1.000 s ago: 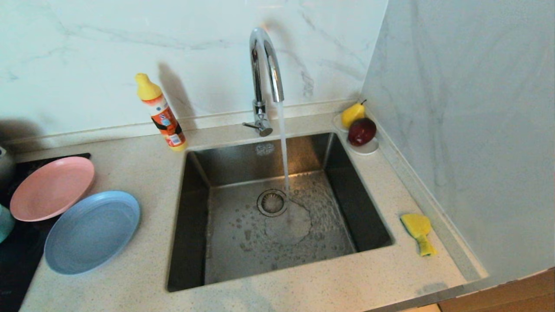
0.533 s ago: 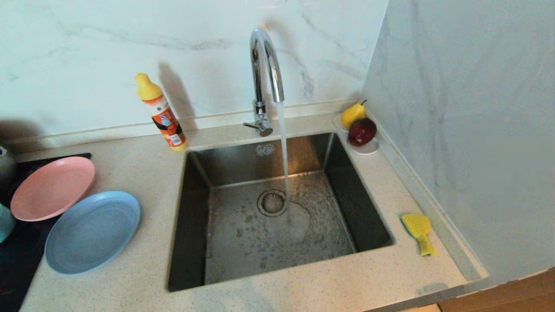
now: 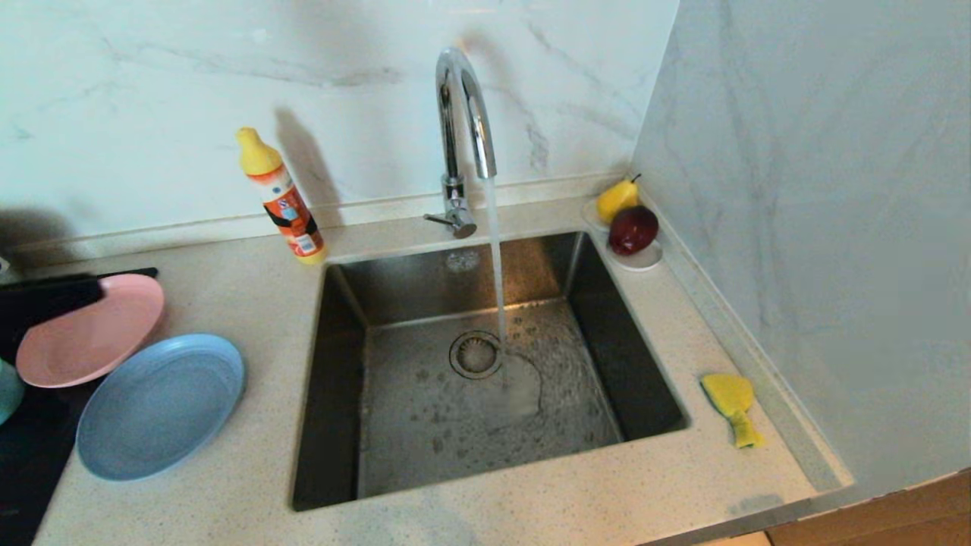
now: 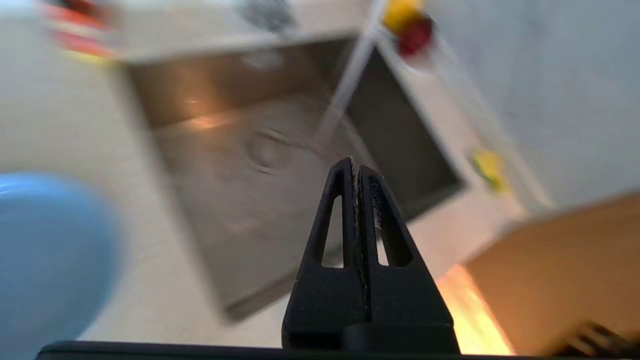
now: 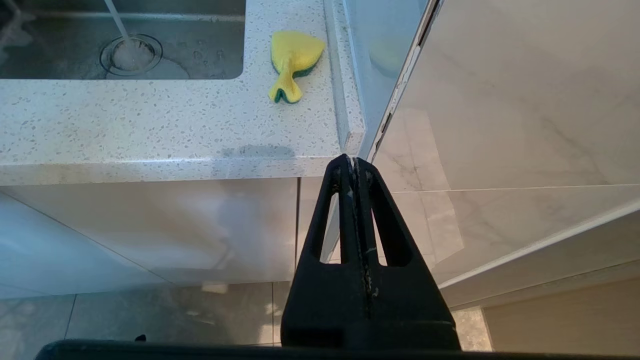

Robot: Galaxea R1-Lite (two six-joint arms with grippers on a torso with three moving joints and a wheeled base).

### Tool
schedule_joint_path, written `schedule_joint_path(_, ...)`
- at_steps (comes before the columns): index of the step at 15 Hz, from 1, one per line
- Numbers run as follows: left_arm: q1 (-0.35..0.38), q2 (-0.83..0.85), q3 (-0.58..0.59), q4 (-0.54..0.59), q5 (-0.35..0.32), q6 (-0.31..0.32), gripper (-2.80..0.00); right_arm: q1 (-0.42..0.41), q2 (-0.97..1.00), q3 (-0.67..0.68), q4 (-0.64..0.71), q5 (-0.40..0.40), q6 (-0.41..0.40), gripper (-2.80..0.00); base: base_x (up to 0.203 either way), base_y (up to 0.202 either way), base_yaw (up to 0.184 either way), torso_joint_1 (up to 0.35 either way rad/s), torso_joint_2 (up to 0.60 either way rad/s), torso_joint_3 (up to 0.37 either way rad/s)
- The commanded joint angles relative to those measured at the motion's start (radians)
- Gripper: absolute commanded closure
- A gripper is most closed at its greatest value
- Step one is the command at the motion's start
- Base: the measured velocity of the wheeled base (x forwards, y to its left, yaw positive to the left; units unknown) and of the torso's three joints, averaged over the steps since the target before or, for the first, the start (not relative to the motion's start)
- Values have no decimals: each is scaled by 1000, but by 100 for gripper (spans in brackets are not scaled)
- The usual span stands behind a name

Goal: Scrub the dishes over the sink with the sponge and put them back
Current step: Turn off the faucet

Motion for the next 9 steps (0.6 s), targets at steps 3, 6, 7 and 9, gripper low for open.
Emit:
schedule_joint_path(3, -65, 570, -52, -276, -106, -27, 0, 1, -1, 0, 0, 0, -1, 0, 0, 0, 0, 0, 0, 0)
schedule_joint_path(6, -123, 787, -71, -459, -126, -59, 0, 1, -1, 0, 0, 0, -1, 0, 0, 0, 0, 0, 0, 0)
schedule_joint_path(7, -142, 839, -82, -515, -125, -89, 0, 1, -1, 0, 0, 0, -1, 0, 0, 0, 0, 0, 0, 0)
schedule_joint_path(9, -171, 931, -125, -613, -110, -172, 0, 1, -1, 0, 0, 0, -1, 0, 0, 0, 0, 0, 0, 0)
